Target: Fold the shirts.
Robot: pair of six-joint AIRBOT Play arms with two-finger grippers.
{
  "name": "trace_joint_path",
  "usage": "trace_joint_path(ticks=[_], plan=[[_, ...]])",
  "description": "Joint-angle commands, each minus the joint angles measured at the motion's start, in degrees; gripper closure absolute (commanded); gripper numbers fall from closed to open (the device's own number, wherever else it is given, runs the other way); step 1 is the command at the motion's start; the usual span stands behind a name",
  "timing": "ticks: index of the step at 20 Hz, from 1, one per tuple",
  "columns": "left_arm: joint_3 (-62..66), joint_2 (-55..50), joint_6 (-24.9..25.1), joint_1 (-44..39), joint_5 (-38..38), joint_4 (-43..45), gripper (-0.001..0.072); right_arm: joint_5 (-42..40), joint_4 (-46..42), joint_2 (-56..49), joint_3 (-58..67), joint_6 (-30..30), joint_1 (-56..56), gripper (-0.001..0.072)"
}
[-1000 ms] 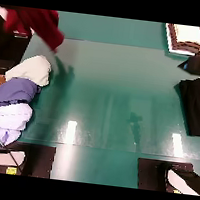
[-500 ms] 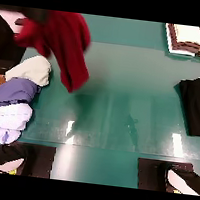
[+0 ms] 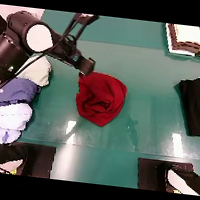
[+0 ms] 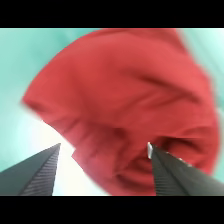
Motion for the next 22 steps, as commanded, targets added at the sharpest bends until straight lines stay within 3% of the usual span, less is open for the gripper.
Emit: trace_joint_path(ticks=[1,7,12,17,19,21,22], plan=[[-7.06,-0.48,-3.21,8.98,2.01,-2.82,0.0057,1.53,0.02,0.00,0.09,0.00,-0.04,0.0694],[-28.44,-3.39,-0.50,16.55,18.29,-19.32,0.0058,1.44,0.04,-0.02,0.02,0.02,-0.04,0.0694],[-29.35,-12.26,6.43,16.26,21.03,-33.42,0.0058,1.44,0.07,-0.02,-0.04,0.02,-0.04,0.0695],[-28.52,-14.21,7.39,16.26,22.58,-35.89,0.0061,1.44,0.07,-0.04,-0.04,0.04,-0.04,0.0695],[-26.21,-14.19,7.61,16.26,22.47,-35.87,0.0421,1.84,0.04,-0.13,-0.09,0.04,-0.04,0.0695],[-23.32,-14.16,7.87,16.26,22.16,-35.39,0.0630,2.56,0.09,0.02,-1.99,0.09,-0.04,0.0695],[-21.57,-14.14,7.89,16.26,21.42,-34.25,0.0682,3.41,0.09,0.13,-4.17,0.11,-0.04,0.0695]])
